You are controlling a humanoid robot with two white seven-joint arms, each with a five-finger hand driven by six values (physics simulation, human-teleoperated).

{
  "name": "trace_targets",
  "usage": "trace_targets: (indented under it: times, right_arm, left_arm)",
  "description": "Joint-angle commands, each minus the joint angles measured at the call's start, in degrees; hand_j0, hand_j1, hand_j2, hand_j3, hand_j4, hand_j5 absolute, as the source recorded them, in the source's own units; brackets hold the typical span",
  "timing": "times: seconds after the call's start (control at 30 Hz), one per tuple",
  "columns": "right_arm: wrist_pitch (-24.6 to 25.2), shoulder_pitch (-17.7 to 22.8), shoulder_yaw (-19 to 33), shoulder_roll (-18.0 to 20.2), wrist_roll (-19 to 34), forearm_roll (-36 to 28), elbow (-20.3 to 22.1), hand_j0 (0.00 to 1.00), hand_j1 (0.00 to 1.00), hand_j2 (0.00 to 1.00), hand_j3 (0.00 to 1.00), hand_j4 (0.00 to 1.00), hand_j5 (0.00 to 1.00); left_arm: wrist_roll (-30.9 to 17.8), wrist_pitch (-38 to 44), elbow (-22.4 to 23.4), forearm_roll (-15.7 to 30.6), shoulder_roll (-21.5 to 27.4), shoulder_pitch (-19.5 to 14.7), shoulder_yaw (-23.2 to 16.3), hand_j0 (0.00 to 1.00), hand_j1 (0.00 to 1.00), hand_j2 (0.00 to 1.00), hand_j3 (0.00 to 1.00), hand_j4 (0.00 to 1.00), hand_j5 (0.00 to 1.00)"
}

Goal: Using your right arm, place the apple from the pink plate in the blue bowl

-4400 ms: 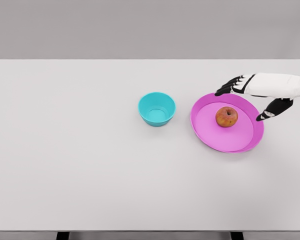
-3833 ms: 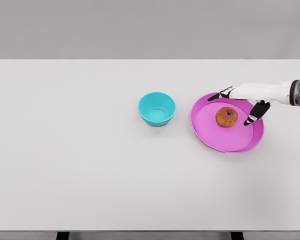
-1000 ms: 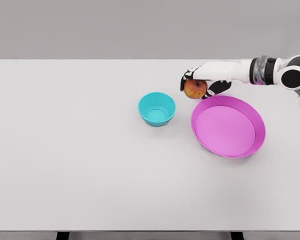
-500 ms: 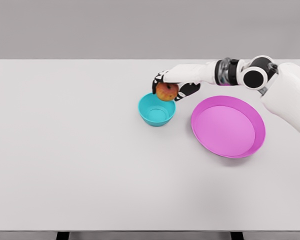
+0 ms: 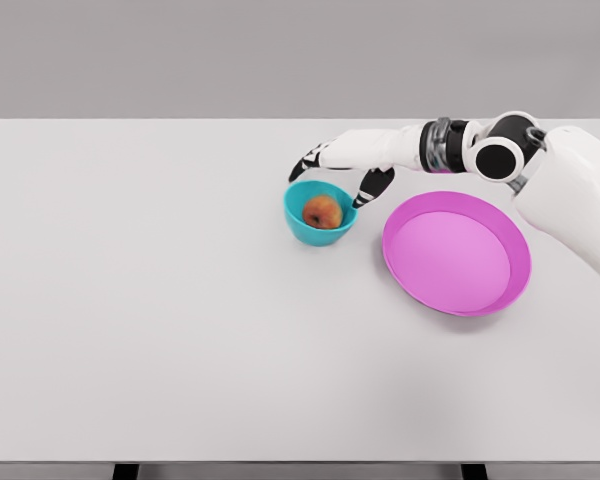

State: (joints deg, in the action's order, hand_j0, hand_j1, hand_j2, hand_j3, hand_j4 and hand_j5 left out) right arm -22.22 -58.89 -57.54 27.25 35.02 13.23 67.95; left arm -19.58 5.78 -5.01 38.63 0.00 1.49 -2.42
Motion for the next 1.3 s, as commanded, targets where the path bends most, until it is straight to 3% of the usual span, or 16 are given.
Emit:
trace_targets:
  times: [0.0,0.07,0.2,0.3,0.37,0.43,0.53,0.73,1.03,1.27]
  right_arm:
    - [0.51,0.00,0.23,0.35,-0.02,-0.14,0.87,0.98,0.98,0.98,0.98,0.98,0.98]
    - [0.95,0.00,0.23,1.14,-0.02,-0.14,2.10,0.98,0.98,0.98,0.98,0.98,0.98]
    - [5.16,0.53,1.99,6.50,-0.02,-0.22,10.62,1.00,1.00,1.00,1.00,1.00,1.00]
    - [6.84,2.20,4.28,18.27,-0.02,-2.68,23.54,1.00,1.00,1.00,1.00,1.00,1.00]
    - [4.82,2.90,4.19,25.65,-0.02,-6.37,27.24,1.00,1.00,1.00,1.00,1.00,1.00]
    - [0.25,3.25,4.19,30.40,-0.02,-9.98,27.33,1.00,1.00,1.00,1.00,1.00,1.00]
    - [-0.72,4.30,4.98,31.64,-0.02,-10.16,27.33,1.00,1.00,1.00,1.00,1.00,1.00]
    - [-0.81,18.10,25.63,29.53,-0.02,-10.33,27.06,1.00,1.00,1.00,1.00,1.00,1.00]
    - [0.68,21.88,25.37,29.35,-0.02,-10.24,27.85,1.00,1.00,1.00,1.00,1.00,1.00]
    - [0.60,22.41,25.55,29.35,-0.02,-10.16,28.12,1.00,1.00,1.00,1.00,1.00,1.00]
  left_arm:
    - [-0.02,0.02,0.00,0.04,0.00,0.00,-0.04,1.00,1.00,1.00,1.00,1.00,1.00]
    - [-0.02,0.02,0.00,0.04,0.00,0.00,0.05,1.00,1.00,1.00,1.00,1.00,1.00]
    - [-0.02,0.02,0.00,0.04,0.00,0.00,0.05,1.00,1.00,1.00,1.00,1.00,1.00]
    - [-0.02,0.02,0.00,0.04,0.00,0.00,0.05,1.00,1.00,1.00,1.00,1.00,1.00]
    - [-0.02,0.02,0.00,0.04,0.00,0.00,-0.04,1.00,1.00,1.00,1.00,1.00,1.00]
    - [-0.02,0.02,0.00,0.04,0.00,0.00,-0.04,1.00,1.00,1.00,1.00,1.00,1.00]
    - [-0.02,0.02,0.00,0.04,0.00,0.00,0.05,1.00,1.00,1.00,1.00,1.00,1.00]
    - [-0.02,0.02,0.00,0.04,0.00,0.00,0.05,1.00,1.00,1.00,1.00,1.00,1.00]
    - [-0.02,0.02,0.00,0.04,0.00,0.00,0.05,1.00,1.00,1.00,1.00,1.00,1.00]
    - [-0.11,-0.16,-0.53,0.66,0.00,-1.23,0.75,1.00,1.00,1.00,1.00,1.00,1.00]
